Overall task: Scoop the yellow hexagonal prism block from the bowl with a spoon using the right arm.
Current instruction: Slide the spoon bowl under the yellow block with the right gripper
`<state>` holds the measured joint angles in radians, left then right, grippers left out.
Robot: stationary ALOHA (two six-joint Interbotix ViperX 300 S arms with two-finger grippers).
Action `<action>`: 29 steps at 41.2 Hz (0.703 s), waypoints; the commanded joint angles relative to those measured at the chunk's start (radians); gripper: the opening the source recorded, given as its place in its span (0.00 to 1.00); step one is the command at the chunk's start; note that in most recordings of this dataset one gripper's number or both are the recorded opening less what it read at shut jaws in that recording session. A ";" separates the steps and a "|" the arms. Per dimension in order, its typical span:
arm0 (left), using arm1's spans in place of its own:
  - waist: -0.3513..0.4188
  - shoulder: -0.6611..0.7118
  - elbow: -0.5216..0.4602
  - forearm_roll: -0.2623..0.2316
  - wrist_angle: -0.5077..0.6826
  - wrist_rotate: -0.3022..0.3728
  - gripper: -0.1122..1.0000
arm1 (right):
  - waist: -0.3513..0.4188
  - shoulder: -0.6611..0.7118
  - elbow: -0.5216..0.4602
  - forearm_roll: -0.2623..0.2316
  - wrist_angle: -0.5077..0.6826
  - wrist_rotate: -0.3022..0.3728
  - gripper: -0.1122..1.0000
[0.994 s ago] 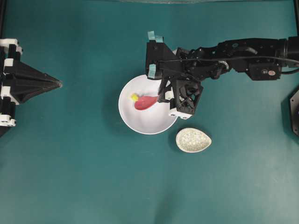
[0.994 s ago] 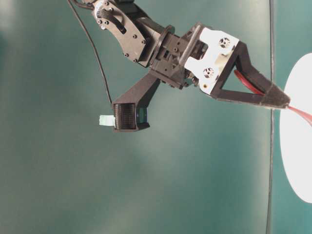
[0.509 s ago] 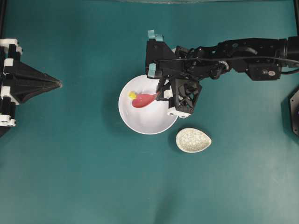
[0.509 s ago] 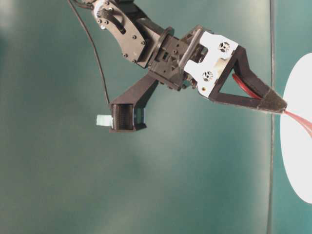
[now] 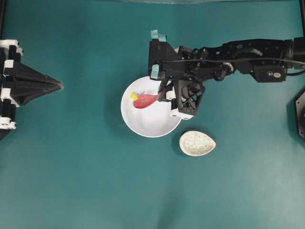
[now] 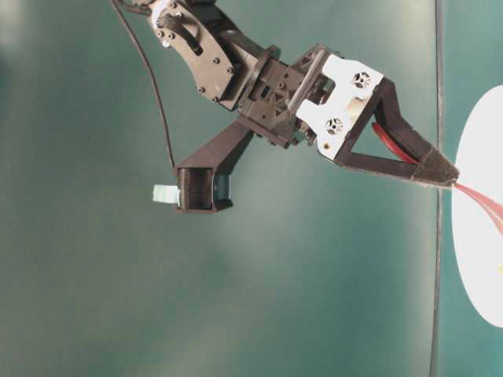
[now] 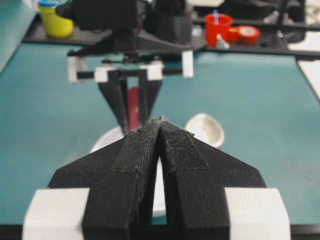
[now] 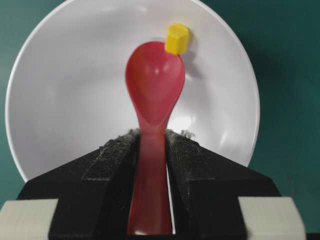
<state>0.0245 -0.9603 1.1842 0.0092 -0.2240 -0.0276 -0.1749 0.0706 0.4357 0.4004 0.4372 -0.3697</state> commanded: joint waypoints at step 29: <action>0.000 0.008 -0.018 0.003 -0.005 -0.002 0.10 | -0.006 -0.038 -0.031 -0.026 -0.008 0.000 0.32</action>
<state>0.0245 -0.9587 1.1827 0.0092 -0.2240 -0.0276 -0.1795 0.0660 0.4295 0.3758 0.4387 -0.3697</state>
